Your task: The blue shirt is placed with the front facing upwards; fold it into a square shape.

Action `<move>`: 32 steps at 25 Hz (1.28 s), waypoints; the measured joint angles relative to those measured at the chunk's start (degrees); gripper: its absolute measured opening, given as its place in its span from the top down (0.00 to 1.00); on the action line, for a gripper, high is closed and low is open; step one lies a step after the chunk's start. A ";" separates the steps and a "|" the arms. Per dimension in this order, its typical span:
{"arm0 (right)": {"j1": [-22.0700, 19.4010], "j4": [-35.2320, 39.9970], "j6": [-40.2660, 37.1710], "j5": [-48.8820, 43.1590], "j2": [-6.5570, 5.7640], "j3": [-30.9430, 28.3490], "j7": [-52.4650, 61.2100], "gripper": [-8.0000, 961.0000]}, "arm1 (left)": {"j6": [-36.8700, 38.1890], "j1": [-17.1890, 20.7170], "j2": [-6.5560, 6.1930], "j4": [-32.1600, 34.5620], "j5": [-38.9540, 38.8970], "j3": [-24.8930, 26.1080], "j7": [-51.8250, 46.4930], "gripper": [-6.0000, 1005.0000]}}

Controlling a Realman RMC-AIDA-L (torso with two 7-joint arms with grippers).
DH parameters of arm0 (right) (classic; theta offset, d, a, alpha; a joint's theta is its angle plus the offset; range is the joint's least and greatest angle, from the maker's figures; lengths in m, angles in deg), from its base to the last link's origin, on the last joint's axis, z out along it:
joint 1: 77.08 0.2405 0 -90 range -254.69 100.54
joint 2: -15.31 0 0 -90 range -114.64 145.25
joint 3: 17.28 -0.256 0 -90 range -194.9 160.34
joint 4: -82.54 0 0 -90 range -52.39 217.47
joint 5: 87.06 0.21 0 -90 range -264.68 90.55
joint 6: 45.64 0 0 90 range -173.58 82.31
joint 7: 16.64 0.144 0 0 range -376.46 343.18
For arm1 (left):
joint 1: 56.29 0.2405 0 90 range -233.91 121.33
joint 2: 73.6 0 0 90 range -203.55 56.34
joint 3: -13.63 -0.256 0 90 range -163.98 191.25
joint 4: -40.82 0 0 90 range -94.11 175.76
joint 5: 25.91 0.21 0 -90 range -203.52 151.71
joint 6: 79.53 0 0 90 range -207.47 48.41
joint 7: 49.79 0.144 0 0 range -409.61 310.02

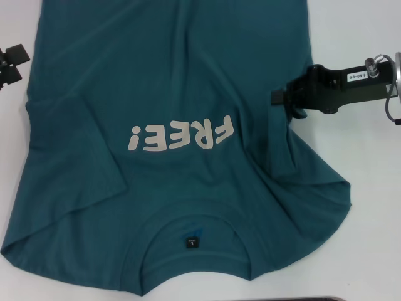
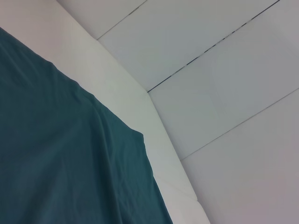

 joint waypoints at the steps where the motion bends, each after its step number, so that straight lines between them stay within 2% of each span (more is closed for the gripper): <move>1: 0.14 -0.25 0.17 -0.07 -0.02 0.12 0.00 0.97 | -0.04 0.00 0.00 0.00 0.00 0.00 -0.02 0.10; 10: 0.26 -0.94 3.16 -0.23 -0.19 1.55 -0.16 0.97 | -0.17 0.21 0.00 -0.21 0.00 0.00 -0.33 0.10; 16: 1.09 -0.95 4.16 1.94 0.30 1.46 -1.51 0.74 | -0.86 0.42 -0.09 -0.20 -0.19 -0.01 -0.39 0.10; 19: 1.51 -0.45 3.93 3.02 0.35 1.65 -2.77 0.59 | -1.50 0.70 -0.43 0.17 -1.20 -0.01 -0.58 0.10; 21: 1.72 0.52 2.94 2.80 -0.53 2.36 -3.48 0.49 | -1.80 0.93 -0.77 0.26 -1.53 0.00 -1.27 0.10; 26: 2.10 3.94 -2.26 2.42 -5.45 6.99 -9.57 0.37 | -1.84 1.25 -1.44 0.17 -1.66 0.00 -3.22 0.10; 28: 2.14 6.32 -4.89 2.40 -6.76 7.58 -12.80 0.32 | -1.60 1.31 -1.48 0.03 -1.66 -0.04 -3.69 0.10; 32: 1.92 13.33 -7.68 1.65 -7.59 7.89 -15.79 0.22 | -0.70 1.32 -1.63 0.11 -1.20 -1.62 -4.63 0.10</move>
